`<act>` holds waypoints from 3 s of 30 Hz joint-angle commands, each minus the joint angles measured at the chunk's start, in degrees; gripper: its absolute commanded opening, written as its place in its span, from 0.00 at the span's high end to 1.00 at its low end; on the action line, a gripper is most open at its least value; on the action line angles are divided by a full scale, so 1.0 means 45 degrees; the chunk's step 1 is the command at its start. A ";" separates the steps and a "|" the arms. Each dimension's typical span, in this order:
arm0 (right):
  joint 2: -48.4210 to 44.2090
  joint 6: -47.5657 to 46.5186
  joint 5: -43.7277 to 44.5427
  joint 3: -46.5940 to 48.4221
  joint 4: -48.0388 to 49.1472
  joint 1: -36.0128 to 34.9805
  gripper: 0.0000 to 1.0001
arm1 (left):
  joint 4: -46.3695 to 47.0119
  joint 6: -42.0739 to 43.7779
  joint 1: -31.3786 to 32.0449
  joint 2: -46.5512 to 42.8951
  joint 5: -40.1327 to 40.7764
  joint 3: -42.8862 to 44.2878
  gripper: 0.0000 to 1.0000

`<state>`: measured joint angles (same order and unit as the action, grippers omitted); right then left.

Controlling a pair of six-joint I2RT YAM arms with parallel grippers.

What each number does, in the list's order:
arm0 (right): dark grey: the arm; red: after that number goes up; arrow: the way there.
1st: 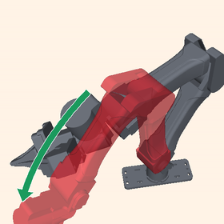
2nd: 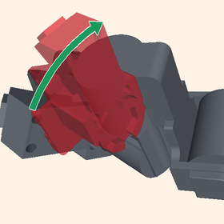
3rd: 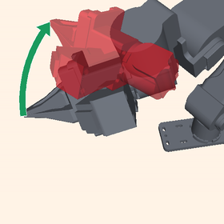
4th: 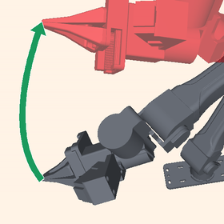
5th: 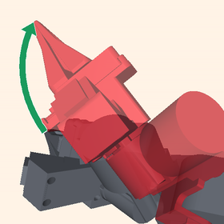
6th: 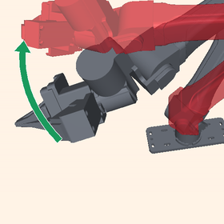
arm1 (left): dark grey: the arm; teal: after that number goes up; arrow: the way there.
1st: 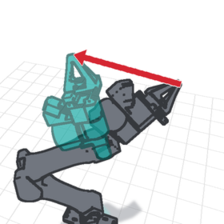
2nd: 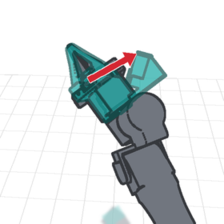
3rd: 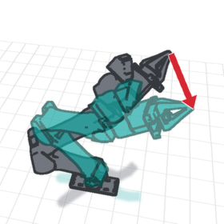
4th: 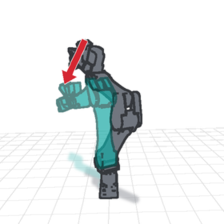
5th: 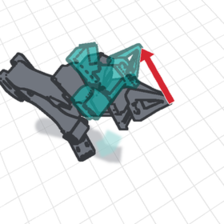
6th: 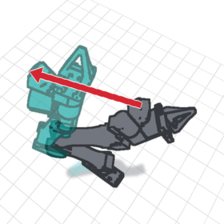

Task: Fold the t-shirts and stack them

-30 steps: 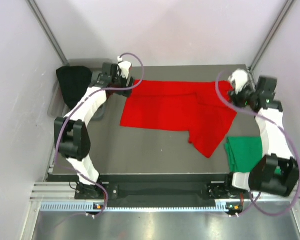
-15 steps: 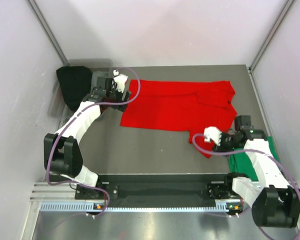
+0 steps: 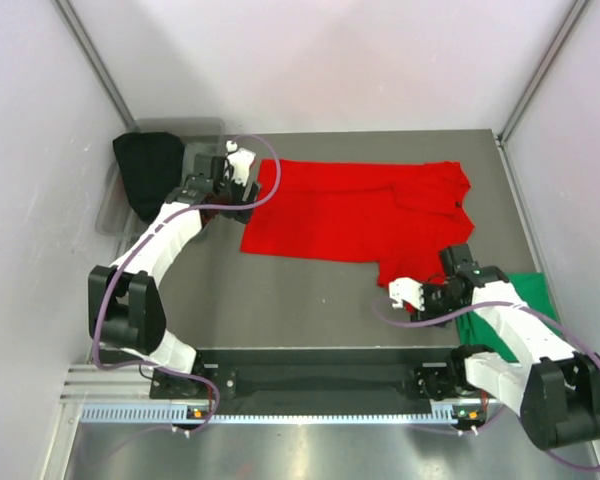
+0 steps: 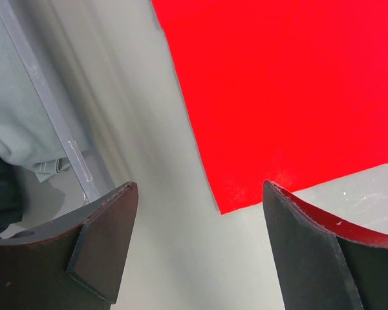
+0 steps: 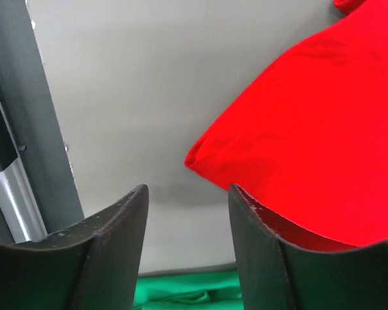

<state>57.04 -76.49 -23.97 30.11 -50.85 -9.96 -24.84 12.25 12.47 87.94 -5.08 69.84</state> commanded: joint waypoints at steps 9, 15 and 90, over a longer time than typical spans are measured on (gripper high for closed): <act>0.1309 0.0630 -0.0279 0.0614 0.1144 -0.0716 0.55 | 0.0364 0.0227 -0.0037 0.0321 0.0133 -0.0169 0.18; 0.1388 0.1001 -0.0241 0.0614 0.1222 -0.0854 0.62 | 0.0422 0.0266 -0.0037 0.0359 0.0055 -0.0345 0.18; 0.1796 0.3189 0.0424 -0.0070 0.3234 -0.0815 0.48 | -0.4539 0.0403 -0.0056 0.5282 -0.0668 0.2233 1.00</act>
<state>63.09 -61.69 -20.86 28.84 -37.45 -13.04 -43.75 13.91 12.40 113.01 -7.90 80.09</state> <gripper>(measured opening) 0.516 0.020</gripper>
